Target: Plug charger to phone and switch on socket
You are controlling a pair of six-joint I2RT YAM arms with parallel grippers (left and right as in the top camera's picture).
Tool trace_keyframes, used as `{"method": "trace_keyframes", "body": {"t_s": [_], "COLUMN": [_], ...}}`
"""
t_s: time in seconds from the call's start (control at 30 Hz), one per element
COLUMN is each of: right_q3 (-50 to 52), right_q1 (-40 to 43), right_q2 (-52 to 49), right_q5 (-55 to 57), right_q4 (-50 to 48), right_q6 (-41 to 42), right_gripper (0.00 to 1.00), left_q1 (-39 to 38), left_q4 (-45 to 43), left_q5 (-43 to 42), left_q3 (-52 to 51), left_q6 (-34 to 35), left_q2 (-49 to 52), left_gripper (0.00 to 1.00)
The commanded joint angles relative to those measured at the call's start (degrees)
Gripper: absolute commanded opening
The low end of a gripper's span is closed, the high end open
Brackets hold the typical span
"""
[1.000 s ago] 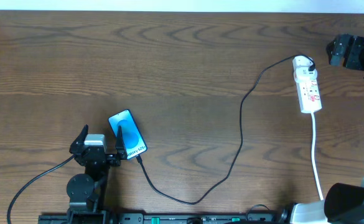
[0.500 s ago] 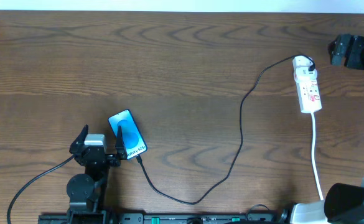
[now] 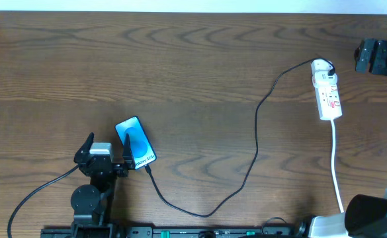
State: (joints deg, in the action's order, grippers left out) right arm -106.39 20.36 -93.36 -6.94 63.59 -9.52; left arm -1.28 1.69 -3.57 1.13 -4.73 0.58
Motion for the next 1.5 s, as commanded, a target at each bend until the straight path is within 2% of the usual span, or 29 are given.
{"method": "trace_keyframes", "body": {"t_s": [0.0, 0.13, 0.37, 0.6, 1.03, 1.47], "right_q3": [-0.09, -0.02, 0.5, 5.27, 40.41, 68.7], "right_q1": [-0.17, -0.17, -0.22, -1.36, -7.08, -11.93], "right_q2": [2.29, 4.35, 6.82, 9.57, 26.82, 42.84], "right_q5": [0.63, 0.09, -8.96, -16.44, -16.59, -16.57], "right_q4": [0.55, 3.19, 2.45, -5.79, -35.67, -58.88], "right_q6": [-0.85, -0.83, -0.83, -0.83, -0.83, -0.85], "right_gripper": [0.99, 0.99, 0.99, 0.99, 0.99, 0.99], "left_q1": [0.24, 0.24, 0.24, 0.24, 0.24, 0.24], "left_q4": [2.1, 2.1, 2.1, 2.1, 2.1, 2.1], "left_q5": [-1.36, -1.36, -1.36, -1.36, -1.36, -1.36], "left_q3": [-0.9, -0.9, -0.9, -0.9, -0.9, -0.9], "left_q6": [0.07, 0.07, 0.07, 0.07, 0.07, 0.07], "left_q2": [-0.35, -0.35, -0.35, -0.35, -0.35, -0.35], "left_gripper": [0.89, 0.89, 0.89, 0.89, 0.89, 0.89]}}
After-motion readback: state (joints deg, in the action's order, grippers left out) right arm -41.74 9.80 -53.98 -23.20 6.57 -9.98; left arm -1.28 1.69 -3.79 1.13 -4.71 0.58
